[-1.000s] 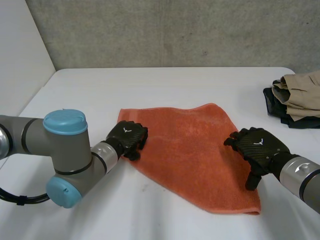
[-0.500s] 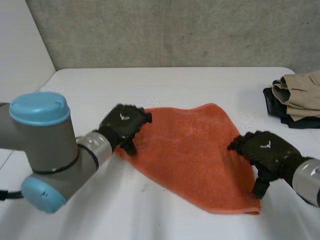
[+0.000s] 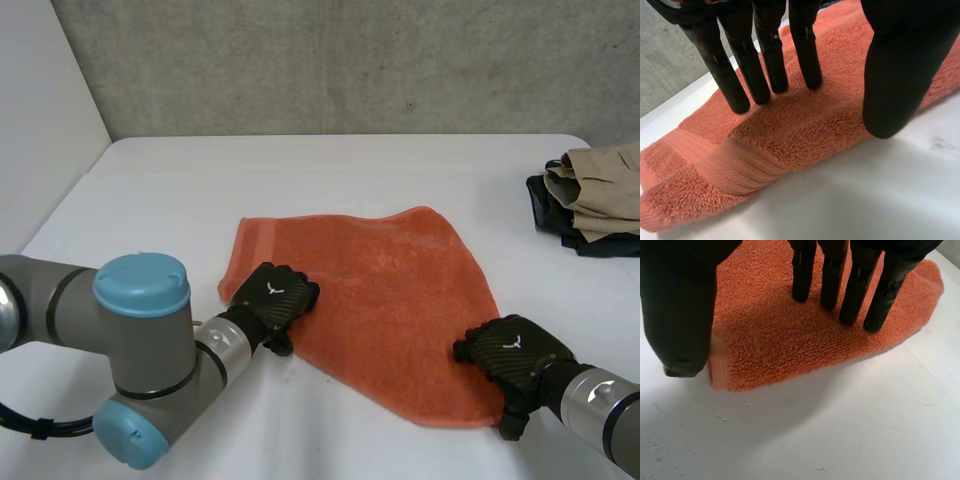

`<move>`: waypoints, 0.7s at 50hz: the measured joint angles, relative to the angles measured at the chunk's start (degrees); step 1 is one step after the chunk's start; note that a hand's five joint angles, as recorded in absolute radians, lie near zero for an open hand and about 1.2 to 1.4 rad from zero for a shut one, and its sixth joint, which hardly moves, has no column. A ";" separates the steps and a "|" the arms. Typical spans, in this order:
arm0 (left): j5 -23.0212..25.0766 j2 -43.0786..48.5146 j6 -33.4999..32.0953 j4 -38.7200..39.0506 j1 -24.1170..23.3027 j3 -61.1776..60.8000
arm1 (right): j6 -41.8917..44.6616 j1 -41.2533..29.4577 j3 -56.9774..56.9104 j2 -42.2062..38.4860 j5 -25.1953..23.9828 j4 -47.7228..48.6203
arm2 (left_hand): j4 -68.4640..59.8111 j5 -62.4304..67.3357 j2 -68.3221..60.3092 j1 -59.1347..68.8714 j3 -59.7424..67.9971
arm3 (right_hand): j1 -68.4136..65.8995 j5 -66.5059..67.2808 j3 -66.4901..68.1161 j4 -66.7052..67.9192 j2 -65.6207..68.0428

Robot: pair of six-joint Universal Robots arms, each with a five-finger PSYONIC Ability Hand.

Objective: Fold the laundry.

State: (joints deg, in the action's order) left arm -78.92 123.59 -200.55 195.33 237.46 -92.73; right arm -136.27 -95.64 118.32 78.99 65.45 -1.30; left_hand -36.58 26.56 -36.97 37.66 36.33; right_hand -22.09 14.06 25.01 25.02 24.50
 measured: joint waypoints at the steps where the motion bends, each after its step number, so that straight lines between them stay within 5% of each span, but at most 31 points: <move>1: -0.02 0.33 -0.22 0.02 -0.03 0.31 | -0.02 -0.01 -0.04 -0.39 0.02 0.30 | -1.95 1.88 -2.01 2.17 1.94 | -3.47 4.40 4.75 4.71 5.63; 3: -0.07 1.41 -1.05 -0.01 -0.11 1.32 | -0.13 0.04 -0.25 -1.23 0.07 1.27 | -18.00 17.58 -17.66 19.34 18.03 | -12.46 19.63 22.02 20.77 22.76; 4: -0.10 1.60 -1.23 -0.01 -0.13 1.54 | -0.16 0.05 -0.27 -1.33 0.08 1.44 | -18.00 17.58 -17.66 19.34 18.03 | -12.46 19.63 22.02 20.77 22.76; 5: -0.17 2.03 -1.63 -0.06 -0.18 2.05 | -0.31 0.14 -0.33 -1.54 0.14 2.02 | -24.49 23.97 -24.04 25.39 24.28 | -15.10 37.24 38.44 38.43 39.30; 6: -0.28 2.28 -1.98 -0.09 -0.25 2.52 | -0.61 0.27 -0.44 -1.52 0.23 2.82 | -30.48 28.76 -29.87 27.80 30.22 | -15.09 40.30 41.18 41.29 41.56; 19: -1.79 -7.79 0.09 -0.77 -1.35 3.45 | -5.78 0.09 -5.73 10.71 1.74 4.66 | -32.06 28.91 -31.52 27.80 31.74 | -15.09 42.83 42.63 42.99 42.88; 28: -1.56 -25.82 11.06 -2.55 -2.24 2.28 | -9.25 0.25 -18.76 21.15 0.87 -4.89 | -32.08 28.91 -31.61 27.80 31.94 | -15.09 43.10 42.63 43.06 42.95; 35: -1.13 -32.55 17.64 -4.45 -2.08 2.03 | -9.84 -0.36 -26.43 19.58 1.17 -8.65 | -32.09 28.91 -31.63 27.80 31.95 | -15.09 43.10 42.64 43.14 42.95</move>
State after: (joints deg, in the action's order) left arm -80.05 91.03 -182.91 190.88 235.38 -90.70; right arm -146.12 -95.99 91.89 98.57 66.63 -9.95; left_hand -68.67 55.47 -68.60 65.45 68.28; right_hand -37.18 57.16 67.65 68.16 67.45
